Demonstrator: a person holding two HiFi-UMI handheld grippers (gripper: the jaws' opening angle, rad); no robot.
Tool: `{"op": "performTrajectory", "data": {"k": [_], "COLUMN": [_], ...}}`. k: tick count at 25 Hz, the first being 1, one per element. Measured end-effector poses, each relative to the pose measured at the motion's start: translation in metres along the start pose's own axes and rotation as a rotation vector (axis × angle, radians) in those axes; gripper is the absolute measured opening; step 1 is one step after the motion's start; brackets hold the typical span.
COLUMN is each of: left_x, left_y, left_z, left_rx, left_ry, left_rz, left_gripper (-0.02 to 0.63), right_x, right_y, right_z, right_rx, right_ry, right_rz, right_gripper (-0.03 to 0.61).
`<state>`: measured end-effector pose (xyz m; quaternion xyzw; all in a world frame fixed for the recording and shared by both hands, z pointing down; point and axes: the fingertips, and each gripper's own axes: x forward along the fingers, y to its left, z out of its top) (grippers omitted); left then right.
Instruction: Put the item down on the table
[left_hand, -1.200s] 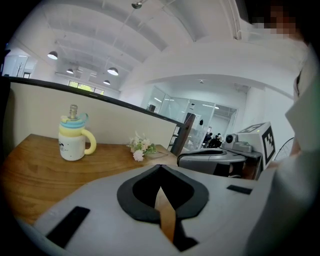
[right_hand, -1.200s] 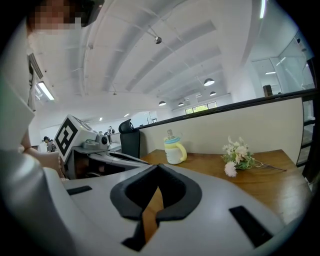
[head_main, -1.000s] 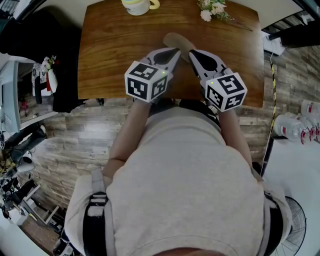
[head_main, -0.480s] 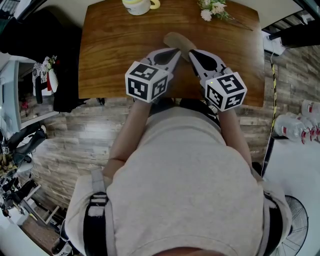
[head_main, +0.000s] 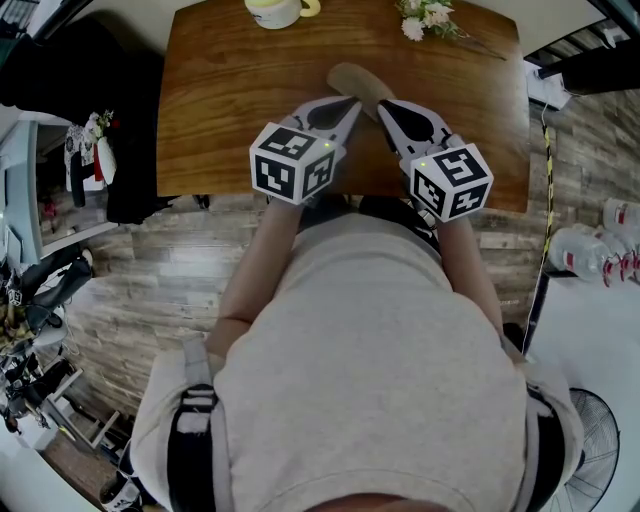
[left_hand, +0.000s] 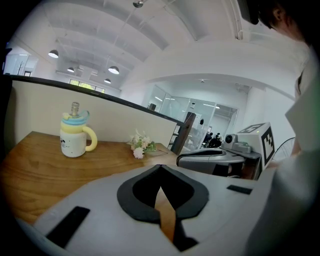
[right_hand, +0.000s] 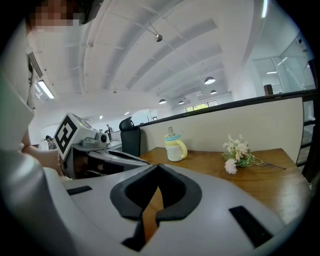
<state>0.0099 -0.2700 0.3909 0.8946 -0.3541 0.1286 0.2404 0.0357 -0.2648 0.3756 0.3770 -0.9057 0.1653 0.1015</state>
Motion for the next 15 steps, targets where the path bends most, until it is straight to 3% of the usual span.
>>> {"op": "performTrajectory", "data": {"k": [15], "left_x": [0.0028], "left_y": [0.0025], "left_z": [-0.0029], "left_rx": [-0.013], "left_ry": [0.008], "left_rz": [-0.014], "left_gripper": [0.011], "right_x": [0.0046], "right_y": [0.0022], "right_z": [0.0024], "right_rx": [-0.015], "right_ry": [-0.005], "right_rz": [0.008], "right_gripper": [0.009]}}
